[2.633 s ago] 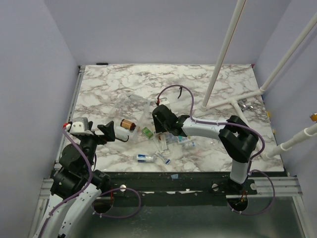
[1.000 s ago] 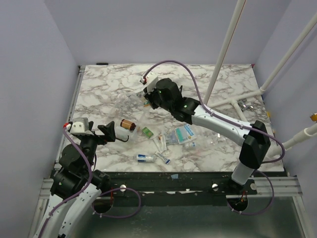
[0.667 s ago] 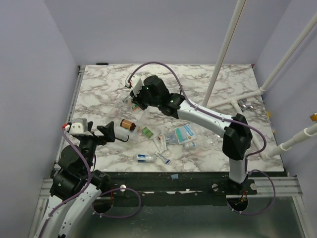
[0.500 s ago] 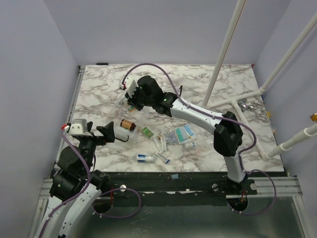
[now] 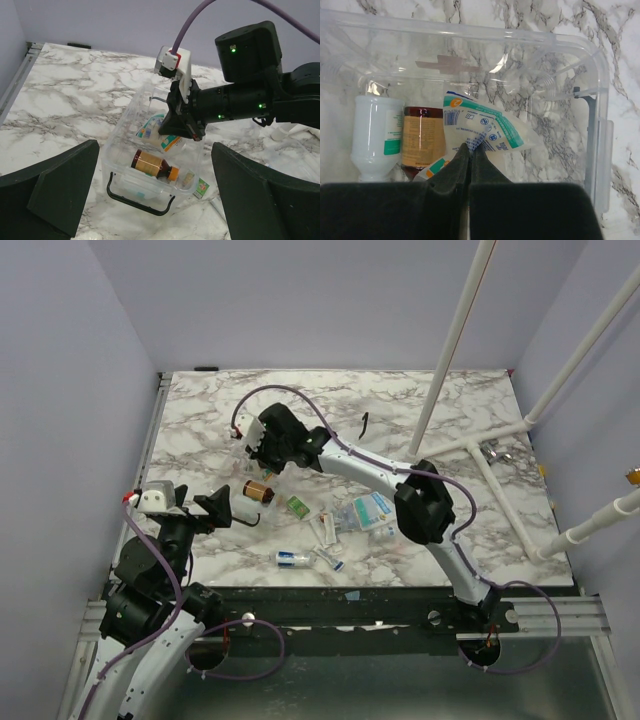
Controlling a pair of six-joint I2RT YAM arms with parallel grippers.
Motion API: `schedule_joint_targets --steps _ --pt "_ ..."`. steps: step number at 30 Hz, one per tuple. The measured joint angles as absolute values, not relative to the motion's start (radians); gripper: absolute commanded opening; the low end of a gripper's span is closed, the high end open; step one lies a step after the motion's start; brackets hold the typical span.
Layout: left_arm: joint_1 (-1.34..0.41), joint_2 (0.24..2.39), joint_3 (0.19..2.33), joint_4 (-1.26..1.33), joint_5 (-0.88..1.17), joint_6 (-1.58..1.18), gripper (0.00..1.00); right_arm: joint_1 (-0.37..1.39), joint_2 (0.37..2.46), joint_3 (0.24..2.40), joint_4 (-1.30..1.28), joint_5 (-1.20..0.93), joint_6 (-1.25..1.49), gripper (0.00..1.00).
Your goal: Organize the medicine kit
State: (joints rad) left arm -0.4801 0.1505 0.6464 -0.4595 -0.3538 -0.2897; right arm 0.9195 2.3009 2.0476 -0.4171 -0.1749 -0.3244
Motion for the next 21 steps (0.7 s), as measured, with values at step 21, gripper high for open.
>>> schedule_joint_targets --steps 21 --pt "-0.48 0.15 0.645 -0.458 -0.347 -0.294 0.98 0.913 2.444 2.151 -0.538 -0.093 -0.339 0.3"
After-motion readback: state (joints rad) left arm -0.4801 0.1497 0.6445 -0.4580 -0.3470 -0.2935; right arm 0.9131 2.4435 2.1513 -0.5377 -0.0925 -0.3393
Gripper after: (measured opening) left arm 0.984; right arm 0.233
